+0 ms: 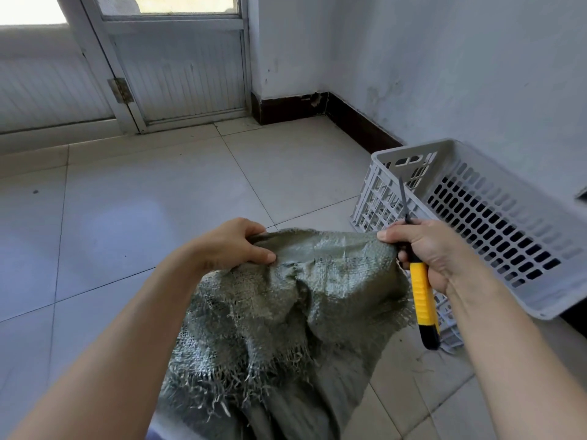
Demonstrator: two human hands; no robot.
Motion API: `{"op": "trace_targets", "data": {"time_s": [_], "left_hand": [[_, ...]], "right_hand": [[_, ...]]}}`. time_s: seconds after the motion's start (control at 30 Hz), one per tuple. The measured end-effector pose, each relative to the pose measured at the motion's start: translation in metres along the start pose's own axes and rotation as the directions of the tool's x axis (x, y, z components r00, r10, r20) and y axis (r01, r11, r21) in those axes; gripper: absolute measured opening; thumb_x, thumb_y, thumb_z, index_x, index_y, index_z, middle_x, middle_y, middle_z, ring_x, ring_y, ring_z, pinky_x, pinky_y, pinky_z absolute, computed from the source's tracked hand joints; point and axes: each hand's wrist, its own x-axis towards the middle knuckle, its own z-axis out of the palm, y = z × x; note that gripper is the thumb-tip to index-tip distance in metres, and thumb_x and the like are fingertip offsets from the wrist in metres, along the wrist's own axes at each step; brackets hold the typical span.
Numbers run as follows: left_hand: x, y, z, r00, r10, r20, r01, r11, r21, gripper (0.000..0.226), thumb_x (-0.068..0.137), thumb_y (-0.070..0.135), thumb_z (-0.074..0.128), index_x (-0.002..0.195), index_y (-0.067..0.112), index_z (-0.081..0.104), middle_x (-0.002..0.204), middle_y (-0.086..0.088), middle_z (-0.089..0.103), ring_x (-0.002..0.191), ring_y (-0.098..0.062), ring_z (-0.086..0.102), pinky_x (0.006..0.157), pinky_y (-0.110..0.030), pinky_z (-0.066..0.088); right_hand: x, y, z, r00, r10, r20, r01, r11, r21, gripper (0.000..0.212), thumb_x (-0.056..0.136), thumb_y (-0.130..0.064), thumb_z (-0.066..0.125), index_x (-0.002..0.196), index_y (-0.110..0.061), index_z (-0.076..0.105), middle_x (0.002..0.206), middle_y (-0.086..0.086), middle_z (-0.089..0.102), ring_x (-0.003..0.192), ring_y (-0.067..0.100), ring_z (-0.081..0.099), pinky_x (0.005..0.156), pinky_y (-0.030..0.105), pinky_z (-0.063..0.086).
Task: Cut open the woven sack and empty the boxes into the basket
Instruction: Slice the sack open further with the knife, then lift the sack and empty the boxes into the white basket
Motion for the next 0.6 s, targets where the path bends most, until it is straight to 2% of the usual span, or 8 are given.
{"op": "trace_targets", "data": {"time_s": [0.07, 0.13, 0.2, 0.27, 0.37, 0.4, 0.5, 0.6], "left_hand": [[0.000, 0.007, 0.005, 0.999, 0.026, -0.029, -0.026, 1.000, 0.010, 0.029, 0.075, 0.032, 0.074, 0.089, 0.009, 0.062, 0.085, -0.012, 0.066, 0.084, -0.032, 0.064, 0.077, -0.041, 0.049], [-0.002, 0.015, 0.011, 1.000, 0.026, -0.005, -0.026, 1.000, 0.003, 0.039, 0.068, 0.046, 0.077, 0.083, 0.013, 0.063, 0.077, -0.004, 0.067, 0.075, -0.023, 0.065, 0.071, -0.034, 0.050], [-0.003, 0.019, 0.015, 0.999, -0.029, 0.034, 0.027, 0.997, 0.067, 0.034, 0.067, 0.044, 0.079, 0.075, 0.015, 0.065, 0.068, 0.001, 0.065, 0.065, -0.015, 0.061, 0.063, -0.028, 0.048], [-0.004, 0.015, 0.014, 0.996, -0.092, 0.004, 0.090, 0.981, 0.169, 0.026, 0.069, 0.039, 0.078, 0.072, 0.018, 0.064, 0.067, 0.003, 0.061, 0.067, -0.015, 0.056, 0.060, -0.026, 0.042], [-0.005, 0.002, -0.001, 0.986, -0.119, -0.117, 0.157, 0.899, 0.410, 0.023, 0.072, 0.042, 0.074, 0.079, 0.026, 0.060, 0.082, 0.002, 0.058, 0.084, -0.019, 0.047, 0.075, -0.030, 0.034], [-0.004, -0.004, -0.005, 0.982, -0.113, -0.148, 0.167, 0.887, 0.430, 0.023, 0.073, 0.041, 0.073, 0.084, 0.025, 0.062, 0.086, 0.000, 0.059, 0.087, -0.020, 0.047, 0.076, -0.030, 0.035], [-0.003, -0.010, -0.007, 0.972, -0.076, -0.223, 0.138, 0.950, 0.279, 0.016, 0.079, 0.026, 0.070, 0.089, 0.014, 0.064, 0.082, -0.003, 0.060, 0.078, -0.021, 0.055, 0.061, -0.028, 0.038], [0.003, -0.009, -0.003, 0.953, -0.022, -0.302, 0.079, 0.981, 0.180, 0.012, 0.082, 0.019, 0.066, 0.076, 0.017, 0.056, 0.073, -0.005, 0.057, 0.067, -0.020, 0.053, 0.054, -0.026, 0.036]], "right_hand": [[-0.001, -0.002, 0.000, 1.000, 0.006, 0.014, -0.006, 1.000, 0.028, 0.016, 0.077, 0.001, 0.068, 0.071, -0.009, 0.057, 0.060, 0.004, 0.051, 0.028, 0.005, 0.039, 0.031, 0.014, 0.033], [-0.001, -0.004, -0.001, 1.000, 0.002, 0.009, -0.003, 0.998, 0.063, 0.018, 0.079, 0.001, 0.067, 0.070, -0.010, 0.055, 0.058, 0.003, 0.050, 0.028, 0.004, 0.038, 0.030, 0.013, 0.032], [0.000, -0.005, -0.005, 1.000, -0.013, -0.025, 0.015, 0.997, 0.071, 0.020, 0.079, 0.002, 0.066, 0.069, -0.010, 0.055, 0.060, 0.004, 0.053, 0.027, 0.004, 0.039, 0.029, 0.013, 0.032], [0.002, -0.003, -0.011, 0.995, -0.033, -0.098, 0.038, 0.998, 0.047, 0.019, 0.078, 0.003, 0.067, 0.069, -0.009, 0.056, 0.061, 0.005, 0.053, 0.026, 0.003, 0.039, 0.030, 0.012, 0.032], [0.008, 0.004, -0.022, 0.974, -0.072, -0.213, 0.065, 0.997, -0.038, 0.015, 0.078, 0.002, 0.067, 0.073, -0.008, 0.058, 0.060, 0.006, 0.050, 0.025, 0.001, 0.039, 0.030, 0.012, 0.032], [0.011, 0.008, -0.025, 0.974, -0.070, -0.215, 0.057, 0.996, -0.068, 0.012, 0.079, -0.001, 0.068, 0.075, -0.008, 0.059, 0.062, 0.006, 0.051, 0.026, 0.002, 0.040, 0.031, 0.014, 0.033], [0.017, 0.030, -0.026, 0.990, 0.018, -0.140, -0.033, 0.993, -0.109, 0.016, 0.082, -0.019, 0.072, 0.084, -0.007, 0.062, 0.067, 0.007, 0.055, 0.037, 0.011, 0.047, 0.041, 0.022, 0.037], [0.024, 0.068, -0.023, 0.962, 0.083, -0.262, -0.137, 0.971, -0.195, 0.036, 0.084, -0.035, 0.070, 0.086, -0.002, 0.059, 0.067, 0.010, 0.055, 0.054, 0.024, 0.052, 0.051, 0.030, 0.040]]}}
